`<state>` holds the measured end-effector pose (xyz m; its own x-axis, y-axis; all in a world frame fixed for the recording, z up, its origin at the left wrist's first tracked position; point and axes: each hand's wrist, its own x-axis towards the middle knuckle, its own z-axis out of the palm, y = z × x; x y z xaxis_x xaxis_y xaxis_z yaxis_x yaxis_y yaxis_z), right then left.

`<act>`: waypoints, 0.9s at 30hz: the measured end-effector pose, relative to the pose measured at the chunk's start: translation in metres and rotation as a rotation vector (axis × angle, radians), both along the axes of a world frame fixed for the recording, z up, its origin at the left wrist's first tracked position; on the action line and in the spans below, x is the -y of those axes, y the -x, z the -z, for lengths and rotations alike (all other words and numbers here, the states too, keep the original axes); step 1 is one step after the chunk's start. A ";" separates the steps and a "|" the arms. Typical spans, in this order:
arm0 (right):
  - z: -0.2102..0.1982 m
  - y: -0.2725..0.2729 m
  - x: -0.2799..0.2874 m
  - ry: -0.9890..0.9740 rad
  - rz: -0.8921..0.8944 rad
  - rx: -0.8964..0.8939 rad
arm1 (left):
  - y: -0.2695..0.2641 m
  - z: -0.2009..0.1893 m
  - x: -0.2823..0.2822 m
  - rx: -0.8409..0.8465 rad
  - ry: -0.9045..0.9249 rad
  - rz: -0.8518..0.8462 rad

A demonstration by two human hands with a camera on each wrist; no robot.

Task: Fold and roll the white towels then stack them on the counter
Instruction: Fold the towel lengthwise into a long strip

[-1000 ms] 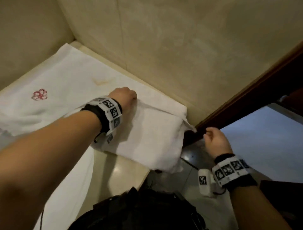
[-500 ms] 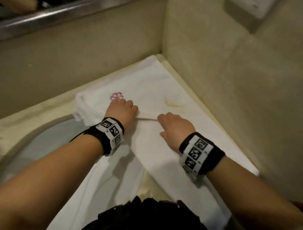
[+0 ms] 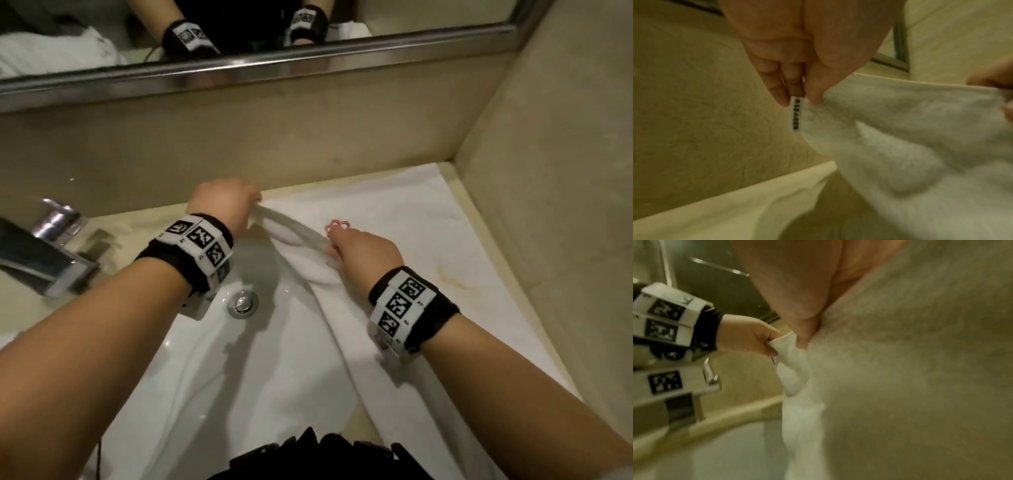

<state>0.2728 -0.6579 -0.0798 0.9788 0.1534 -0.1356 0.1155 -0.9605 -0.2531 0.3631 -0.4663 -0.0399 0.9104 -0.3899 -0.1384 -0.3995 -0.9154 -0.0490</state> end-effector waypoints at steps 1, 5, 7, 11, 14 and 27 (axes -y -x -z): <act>-0.006 -0.001 0.003 -0.065 0.029 0.000 | -0.003 -0.006 0.002 0.026 0.037 -0.003; -0.030 -0.002 0.054 -0.380 0.323 0.211 | -0.016 -0.031 0.029 0.161 0.358 -0.002; -0.033 0.000 0.098 -0.378 0.528 0.265 | -0.020 -0.034 0.049 0.162 0.522 -0.015; -0.010 0.001 0.164 -0.149 0.768 -0.107 | -0.017 -0.004 0.078 -0.132 0.441 -0.142; 0.013 0.005 0.182 -0.030 0.733 -0.297 | -0.005 0.032 0.089 -0.403 0.444 -0.266; 0.031 -0.026 0.191 0.018 0.680 -0.283 | -0.017 0.065 0.137 -0.466 0.494 -0.402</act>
